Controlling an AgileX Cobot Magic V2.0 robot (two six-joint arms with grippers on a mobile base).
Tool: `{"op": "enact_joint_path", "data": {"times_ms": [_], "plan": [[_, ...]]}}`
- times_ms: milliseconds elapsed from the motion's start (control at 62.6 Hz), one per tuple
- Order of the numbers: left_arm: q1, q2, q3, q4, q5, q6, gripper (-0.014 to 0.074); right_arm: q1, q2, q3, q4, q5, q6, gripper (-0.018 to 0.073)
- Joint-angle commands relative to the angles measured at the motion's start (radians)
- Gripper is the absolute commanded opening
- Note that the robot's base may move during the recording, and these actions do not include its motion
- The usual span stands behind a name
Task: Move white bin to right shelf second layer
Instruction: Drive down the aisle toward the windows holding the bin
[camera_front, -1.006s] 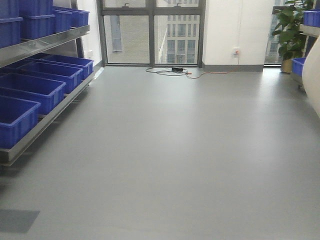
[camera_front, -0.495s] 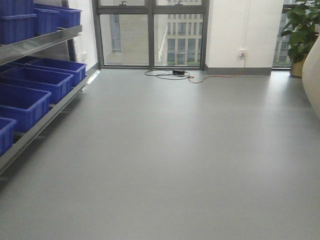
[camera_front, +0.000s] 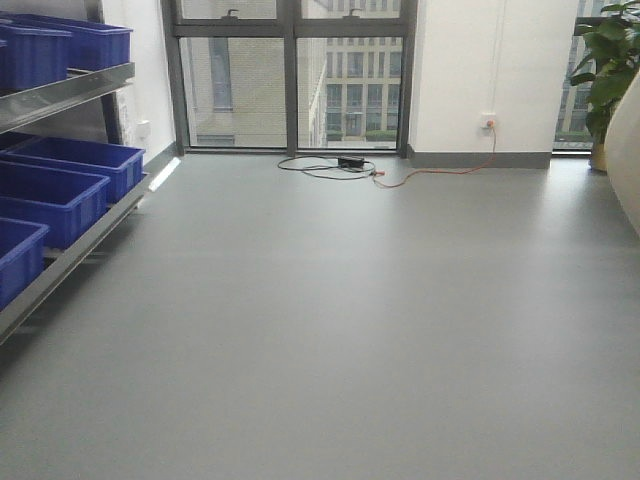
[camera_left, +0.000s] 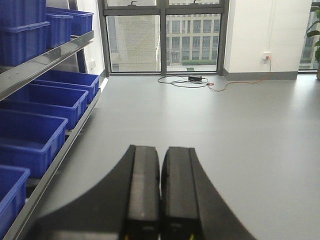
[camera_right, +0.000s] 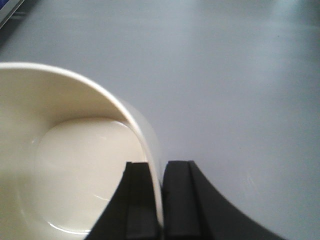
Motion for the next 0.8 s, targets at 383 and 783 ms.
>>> {"op": "enact_joint_path", "data": {"times_ms": [383, 783], "plan": [[0.000, -0.015, 0.029, -0.008, -0.083, -0.005, 0.0085, -0.005, 0.004, -0.031, 0.006, -0.093, -0.001, 0.0047], [0.000, -0.015, 0.029, -0.008, -0.083, -0.005, 0.0085, -0.005, 0.004, -0.031, 0.006, -0.093, -0.001, 0.0047]]}}
